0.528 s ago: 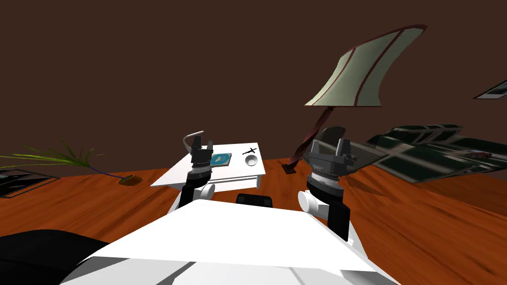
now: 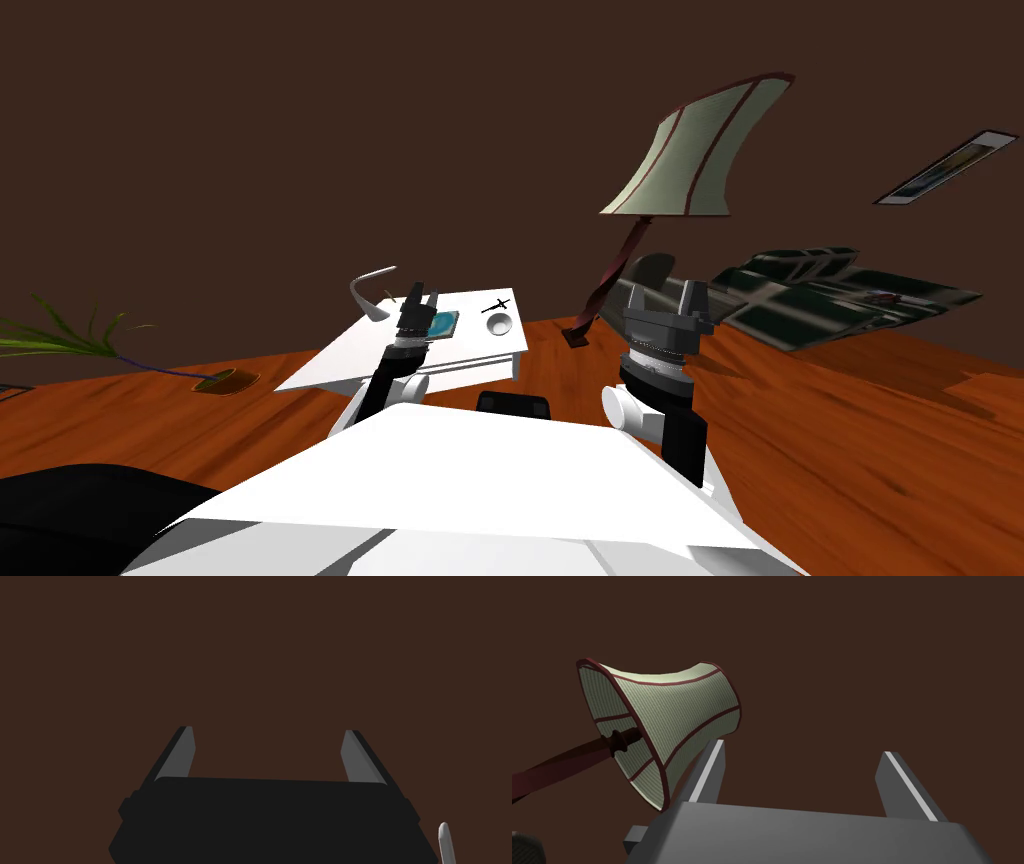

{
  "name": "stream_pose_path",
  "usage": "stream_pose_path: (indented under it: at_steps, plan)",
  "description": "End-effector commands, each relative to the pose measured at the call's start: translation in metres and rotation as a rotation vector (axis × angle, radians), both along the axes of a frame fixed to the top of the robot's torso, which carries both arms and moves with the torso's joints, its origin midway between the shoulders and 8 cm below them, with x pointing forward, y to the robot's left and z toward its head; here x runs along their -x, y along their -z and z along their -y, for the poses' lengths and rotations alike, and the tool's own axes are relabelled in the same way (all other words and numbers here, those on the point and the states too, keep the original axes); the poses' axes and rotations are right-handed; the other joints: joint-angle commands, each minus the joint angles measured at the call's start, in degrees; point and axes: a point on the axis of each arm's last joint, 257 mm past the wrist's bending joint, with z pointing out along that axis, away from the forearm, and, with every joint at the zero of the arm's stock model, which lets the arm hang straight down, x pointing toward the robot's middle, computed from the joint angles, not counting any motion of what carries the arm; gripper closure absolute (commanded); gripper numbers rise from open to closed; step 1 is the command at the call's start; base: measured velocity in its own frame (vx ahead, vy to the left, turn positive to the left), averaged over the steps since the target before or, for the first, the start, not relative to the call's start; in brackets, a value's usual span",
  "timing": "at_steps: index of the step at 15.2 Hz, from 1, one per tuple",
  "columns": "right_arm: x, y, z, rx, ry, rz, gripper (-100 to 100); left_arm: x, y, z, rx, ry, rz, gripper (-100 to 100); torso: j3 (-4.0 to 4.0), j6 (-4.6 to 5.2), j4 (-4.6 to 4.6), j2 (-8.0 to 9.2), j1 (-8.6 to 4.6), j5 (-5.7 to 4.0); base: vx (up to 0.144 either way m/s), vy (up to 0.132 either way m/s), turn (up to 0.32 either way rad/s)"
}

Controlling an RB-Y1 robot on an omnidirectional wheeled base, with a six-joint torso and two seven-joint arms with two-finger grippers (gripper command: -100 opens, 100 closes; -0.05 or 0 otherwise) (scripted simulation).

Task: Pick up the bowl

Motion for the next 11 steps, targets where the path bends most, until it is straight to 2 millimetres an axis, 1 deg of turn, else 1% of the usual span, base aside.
stream_pose_path:
  at_steps: [1,2,3,4,5,6,8,9,10,11]
  plan:
    - [0.000,0.000,0.000,0.000,0.000,0.000,0,-0.008,0.015,-0.006,0.015,0.007,-0.060,-100,0.00,0.00,0.00,0.00,0.00,0.00,-0.003,-0.055,-0.117]
    - [0.000,0.000,0.000,0.000,0.000,0.000,0,-0.009,0.015,-0.006,0.016,0.006,-0.062,-100,0.00,0.01,0.00,0.01,0.02,0.00,0.001,-0.047,-0.087]
    - [0.000,0.000,0.000,0.000,0.000,0.000,0,-0.014,0.027,-0.010,0.029,0.010,-0.105,-100,0.00,0.00,0.00,0.00,0.05,0.01,0.004,-0.053,-0.126]
    - [0.000,0.000,0.000,0.000,0.000,0.000,0,-0.014,0.028,-0.010,0.029,0.009,-0.108,-100,0.00,0.01,0.00,0.00,0.05,0.01,0.005,-0.052,-0.101]
    - [0.000,0.000,0.000,0.000,0.000,0.000,0,-0.020,0.042,-0.016,0.046,0.009,-0.158,-100,0.00,0.00,0.00,-0.01,0.05,0.01,0.006,-0.065,-0.115]
    - [0.000,0.000,0.000,0.000,0.000,0.000,0,-0.020,0.042,-0.016,0.046,0.009,-0.158,-100,-0.01,0.01,0.00,-0.02,0.02,0.01,0.001,-0.068,-0.103]
    - [0.000,0.000,0.000,0.000,0.000,0.000,0,-0.028,0.070,-0.028,0.084,0.008,-0.247,-100,0.00,0.00,0.00,0.01,-0.01,0.00,0.004,-0.081,-0.156]
    - [0.000,0.000,0.000,0.000,0.000,0.000,0,-0.029,0.074,-0.029,0.087,0.004,-0.264,-100,-0.01,0.02,0.00,-0.01,-0.07,-0.01,0.018,-0.087,-0.172]
    - [0.000,0.000,0.000,0.000,0.000,0.000,0,-0.032,0.087,-0.035,0.108,0.002,-0.304,-100,-0.02,0.01,-0.01,-0.03,-0.09,-0.02,0.021,-0.090,-0.175]
    - [0.000,0.000,0.000,0.000,0.000,0.000,0,-0.033,0.091,-0.037,0.111,-0.002,-0.320,-100,-0.03,0.02,-0.01,-0.06,-0.10,-0.02,0.018,-0.083,-0.114]
